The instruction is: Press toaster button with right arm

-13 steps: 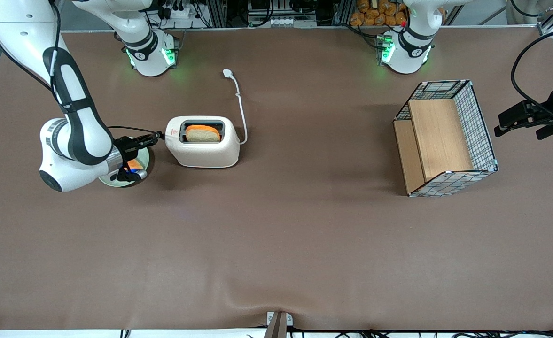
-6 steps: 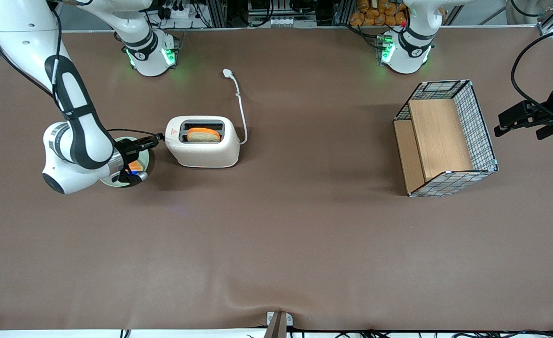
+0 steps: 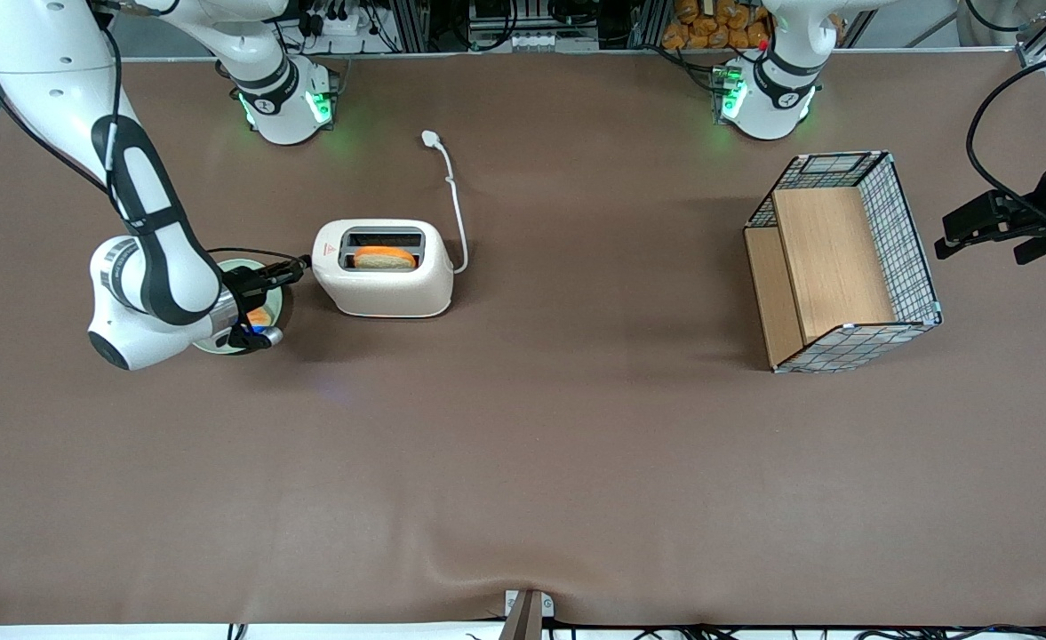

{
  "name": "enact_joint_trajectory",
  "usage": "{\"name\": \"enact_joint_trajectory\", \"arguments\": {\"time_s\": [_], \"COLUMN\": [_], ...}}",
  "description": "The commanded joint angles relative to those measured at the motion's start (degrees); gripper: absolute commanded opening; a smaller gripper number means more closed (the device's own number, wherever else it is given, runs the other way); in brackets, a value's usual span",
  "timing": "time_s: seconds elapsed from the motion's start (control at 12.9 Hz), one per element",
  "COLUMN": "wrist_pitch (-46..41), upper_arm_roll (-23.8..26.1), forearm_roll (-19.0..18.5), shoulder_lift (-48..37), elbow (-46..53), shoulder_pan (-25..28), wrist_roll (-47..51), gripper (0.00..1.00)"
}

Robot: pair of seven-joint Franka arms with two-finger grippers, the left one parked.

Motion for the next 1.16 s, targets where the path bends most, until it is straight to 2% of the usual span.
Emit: {"name": "enact_joint_trajectory", "arguments": {"time_s": [0.0,0.62,1.08], "wrist_pitch": [1.87,4.16,5.30], "upper_arm_roll": [0.24,0.24,0.24], "forearm_roll": [0.44,0.44,2.10], "shoulder_lift": [2.48,4.24,4.59], "elbow": [-0.51,-0.77,-1.56], "shoulder_pan": [0.53,0.88,0.70], "wrist_roll": [-1.17,-1.25,-1.34], "gripper": [0.00,0.00,0.00]}}
